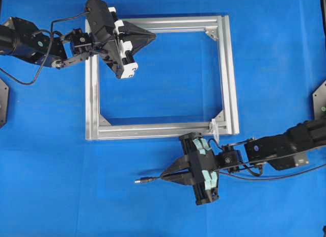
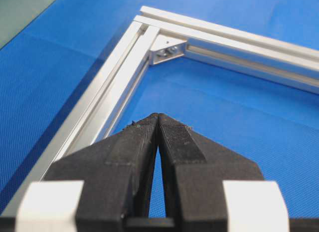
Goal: Insert the wire through the string loop located on the right side.
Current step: 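Close the right gripper on the cable just behind the USB plug, then lift the held cable with the right gripper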
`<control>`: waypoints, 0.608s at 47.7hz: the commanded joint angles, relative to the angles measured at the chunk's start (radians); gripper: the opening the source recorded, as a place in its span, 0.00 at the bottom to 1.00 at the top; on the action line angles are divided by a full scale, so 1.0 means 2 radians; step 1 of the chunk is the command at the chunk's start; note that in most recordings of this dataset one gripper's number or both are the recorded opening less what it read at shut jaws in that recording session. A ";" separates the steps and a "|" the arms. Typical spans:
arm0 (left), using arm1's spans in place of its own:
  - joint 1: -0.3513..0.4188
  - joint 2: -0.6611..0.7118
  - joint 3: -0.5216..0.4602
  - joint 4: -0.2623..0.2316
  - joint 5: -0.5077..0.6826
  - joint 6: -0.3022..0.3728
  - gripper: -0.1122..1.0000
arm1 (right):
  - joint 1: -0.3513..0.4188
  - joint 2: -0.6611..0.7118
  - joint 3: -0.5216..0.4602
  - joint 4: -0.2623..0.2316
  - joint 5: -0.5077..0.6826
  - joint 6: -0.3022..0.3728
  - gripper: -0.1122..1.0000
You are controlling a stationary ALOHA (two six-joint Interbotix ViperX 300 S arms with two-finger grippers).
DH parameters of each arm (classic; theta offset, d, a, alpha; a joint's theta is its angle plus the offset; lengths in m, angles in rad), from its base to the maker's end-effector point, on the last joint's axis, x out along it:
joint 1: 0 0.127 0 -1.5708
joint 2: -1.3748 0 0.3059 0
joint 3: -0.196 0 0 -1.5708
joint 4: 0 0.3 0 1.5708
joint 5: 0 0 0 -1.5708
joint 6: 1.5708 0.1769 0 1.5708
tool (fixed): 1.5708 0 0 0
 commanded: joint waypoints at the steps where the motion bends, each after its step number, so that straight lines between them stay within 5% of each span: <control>1: 0.002 -0.016 -0.007 0.002 -0.002 0.000 0.11 | 0.002 -0.039 -0.004 -0.001 0.021 -0.001 0.07; 29: 0.002 -0.021 -0.005 0.002 -0.001 -0.002 0.11 | 0.002 -0.138 -0.006 -0.002 0.123 -0.025 0.07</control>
